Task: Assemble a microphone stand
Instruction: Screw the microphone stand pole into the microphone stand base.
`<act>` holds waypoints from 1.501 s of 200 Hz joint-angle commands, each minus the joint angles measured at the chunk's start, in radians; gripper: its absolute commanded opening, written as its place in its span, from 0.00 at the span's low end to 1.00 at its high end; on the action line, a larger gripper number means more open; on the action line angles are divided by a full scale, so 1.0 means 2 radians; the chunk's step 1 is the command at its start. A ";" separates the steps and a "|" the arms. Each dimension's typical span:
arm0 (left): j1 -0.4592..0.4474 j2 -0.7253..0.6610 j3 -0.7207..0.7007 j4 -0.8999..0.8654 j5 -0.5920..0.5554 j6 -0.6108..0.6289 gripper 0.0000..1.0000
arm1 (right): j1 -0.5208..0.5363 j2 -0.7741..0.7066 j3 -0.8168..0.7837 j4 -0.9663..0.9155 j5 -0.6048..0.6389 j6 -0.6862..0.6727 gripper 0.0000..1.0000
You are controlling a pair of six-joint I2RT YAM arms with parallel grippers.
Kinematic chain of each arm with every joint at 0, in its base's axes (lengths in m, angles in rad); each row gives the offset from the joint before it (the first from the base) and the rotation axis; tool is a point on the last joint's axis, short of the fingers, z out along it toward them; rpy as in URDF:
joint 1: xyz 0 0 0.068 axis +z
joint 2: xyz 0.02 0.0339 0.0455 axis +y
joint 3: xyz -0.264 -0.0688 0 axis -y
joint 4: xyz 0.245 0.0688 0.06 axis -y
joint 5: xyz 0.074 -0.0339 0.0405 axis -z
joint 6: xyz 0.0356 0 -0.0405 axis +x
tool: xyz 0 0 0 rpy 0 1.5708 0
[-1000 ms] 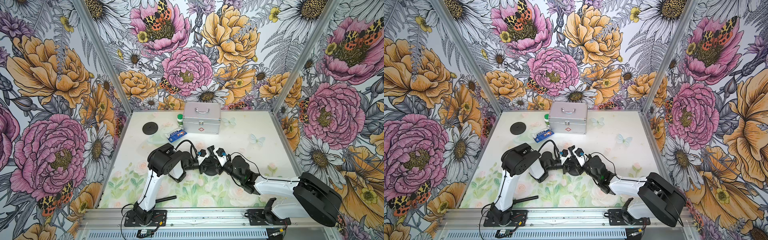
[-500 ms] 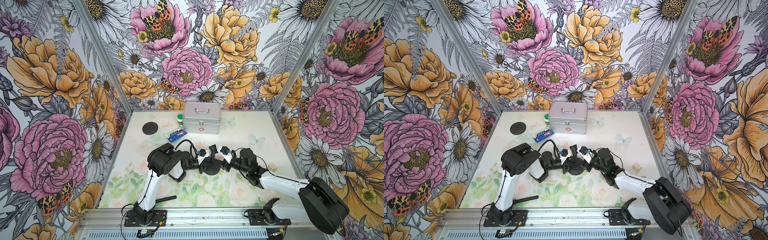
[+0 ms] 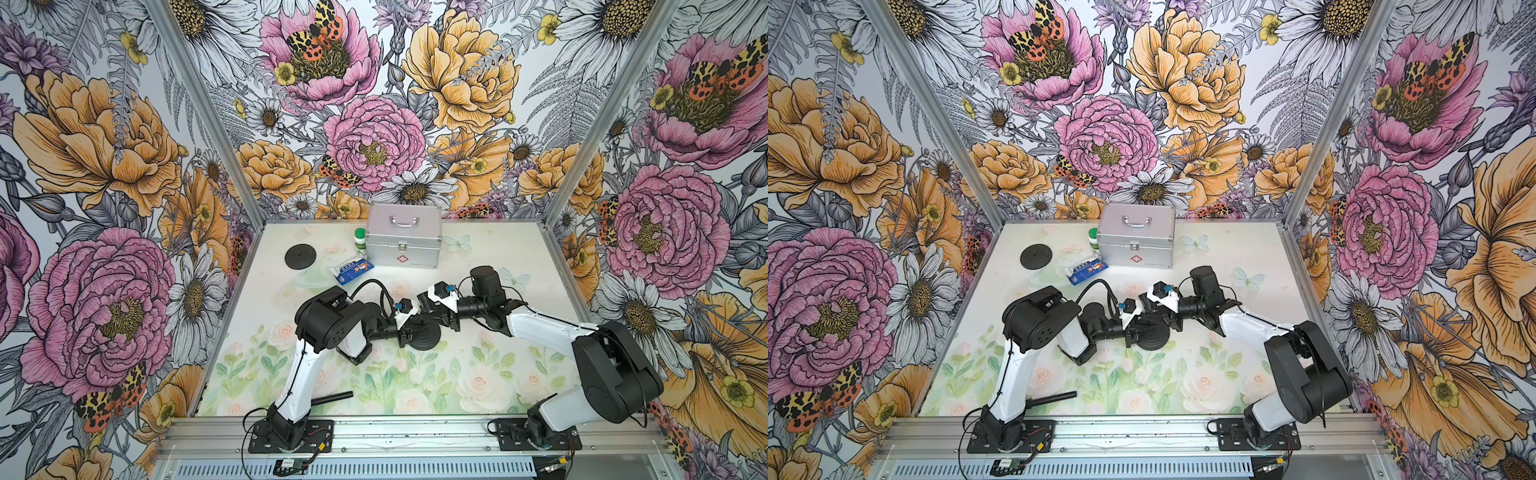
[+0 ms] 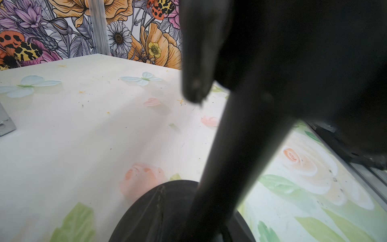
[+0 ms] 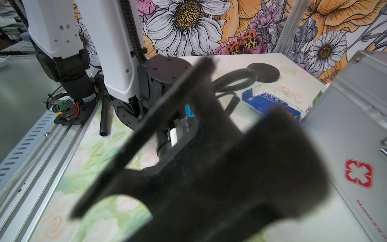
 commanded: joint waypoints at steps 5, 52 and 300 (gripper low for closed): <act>0.003 0.015 -0.002 -0.004 -0.002 0.002 0.36 | 0.000 -0.014 -0.008 -0.015 0.017 -0.008 0.15; 0.002 0.018 0.002 -0.004 -0.007 -0.001 0.36 | 0.094 -0.061 -0.157 0.247 0.453 0.239 0.00; 0.001 0.020 0.002 -0.003 -0.005 0.003 0.35 | 0.017 -0.011 -0.039 0.075 0.142 0.135 0.11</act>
